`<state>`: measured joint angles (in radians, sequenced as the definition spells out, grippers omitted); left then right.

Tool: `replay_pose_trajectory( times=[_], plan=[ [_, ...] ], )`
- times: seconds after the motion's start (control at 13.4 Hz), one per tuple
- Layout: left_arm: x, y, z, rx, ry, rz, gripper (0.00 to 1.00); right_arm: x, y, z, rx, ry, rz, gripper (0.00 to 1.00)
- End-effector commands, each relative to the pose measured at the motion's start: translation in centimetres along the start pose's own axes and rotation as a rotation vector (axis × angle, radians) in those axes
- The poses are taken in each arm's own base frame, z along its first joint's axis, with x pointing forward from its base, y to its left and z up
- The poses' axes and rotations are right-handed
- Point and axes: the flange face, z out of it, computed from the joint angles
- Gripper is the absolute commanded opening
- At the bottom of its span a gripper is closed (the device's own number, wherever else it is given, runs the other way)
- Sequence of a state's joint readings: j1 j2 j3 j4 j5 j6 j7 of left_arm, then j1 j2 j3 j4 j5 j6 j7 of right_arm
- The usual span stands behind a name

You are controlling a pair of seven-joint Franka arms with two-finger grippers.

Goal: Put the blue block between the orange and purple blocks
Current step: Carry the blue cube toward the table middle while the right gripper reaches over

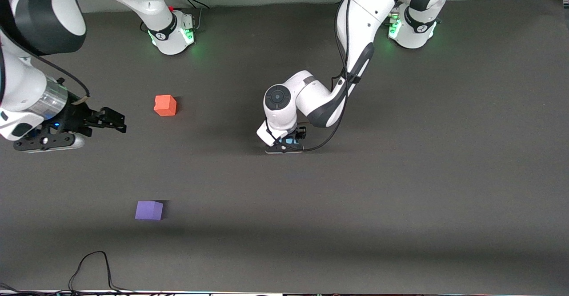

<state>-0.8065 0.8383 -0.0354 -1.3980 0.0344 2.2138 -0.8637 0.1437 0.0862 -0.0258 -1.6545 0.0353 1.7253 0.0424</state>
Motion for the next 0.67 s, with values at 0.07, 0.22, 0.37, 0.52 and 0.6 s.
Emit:
replay_pose_trajectory(
  times=[0.07,0.22,0.37,0.52,0.6],
  plan=[
    [0.4,0.4,-1.0,0.004,0.015,-0.009,0.92,-0.1,-4.5,-0.1,0.034,-0.003,-0.015,1.00],
    [1.7,-0.9,-3.7,0.010,0.019,-0.019,1.00,0.4,-7.9,1.3,0.070,-0.018,0.006,1.00],
    [4.1,-4.6,-9.2,0.023,-0.026,0.003,1.00,1.0,-12.2,2.5,0.077,-0.013,0.041,1.00],
    [7.5,-10.8,-14.3,-0.037,-0.109,0.036,1.00,1.3,-16.9,3.7,0.072,-0.015,0.081,1.00],
    [9.4,-14.8,-16.2,-0.043,-0.139,0.047,1.00,1.3,-19.0,4.3,0.068,-0.012,0.105,1.00]
  ],
)
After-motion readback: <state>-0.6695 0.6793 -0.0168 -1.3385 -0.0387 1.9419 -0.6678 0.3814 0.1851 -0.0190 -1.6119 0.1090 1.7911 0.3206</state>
